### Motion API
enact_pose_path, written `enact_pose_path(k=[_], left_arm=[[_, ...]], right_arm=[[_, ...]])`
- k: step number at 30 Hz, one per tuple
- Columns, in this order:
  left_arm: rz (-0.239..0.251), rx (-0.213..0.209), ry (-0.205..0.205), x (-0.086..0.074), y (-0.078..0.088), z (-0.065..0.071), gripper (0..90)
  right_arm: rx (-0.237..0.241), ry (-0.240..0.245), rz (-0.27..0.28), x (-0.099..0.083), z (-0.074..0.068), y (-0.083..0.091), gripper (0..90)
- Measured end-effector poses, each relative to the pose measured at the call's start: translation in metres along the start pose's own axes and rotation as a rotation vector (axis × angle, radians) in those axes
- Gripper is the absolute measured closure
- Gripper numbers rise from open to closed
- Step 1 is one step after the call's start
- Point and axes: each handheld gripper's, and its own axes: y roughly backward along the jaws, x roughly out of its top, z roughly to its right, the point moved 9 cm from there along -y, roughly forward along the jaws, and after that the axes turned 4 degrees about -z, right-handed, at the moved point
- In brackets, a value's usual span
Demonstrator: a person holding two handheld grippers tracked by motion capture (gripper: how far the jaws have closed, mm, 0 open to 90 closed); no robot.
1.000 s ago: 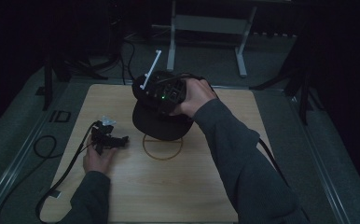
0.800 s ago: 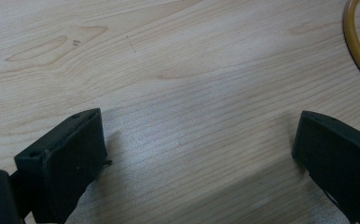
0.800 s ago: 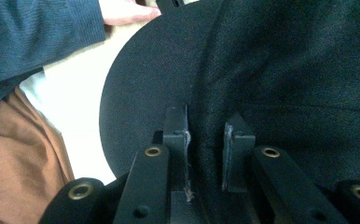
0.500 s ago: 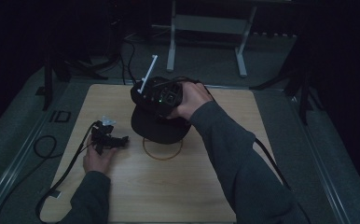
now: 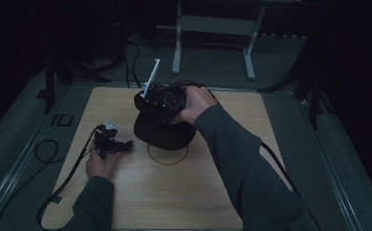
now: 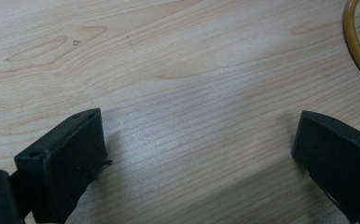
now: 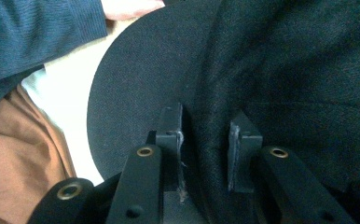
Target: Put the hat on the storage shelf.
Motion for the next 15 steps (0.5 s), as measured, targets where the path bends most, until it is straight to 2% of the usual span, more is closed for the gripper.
enact_pose_path(k=[15], left_arm=[[-0.001,-0.001,-0.002,-0.0001,0.0001,0.0,2.3]], right_arm=[[0.005,0.003,-0.002,0.0015,0.0004,-0.0037,69.1]])
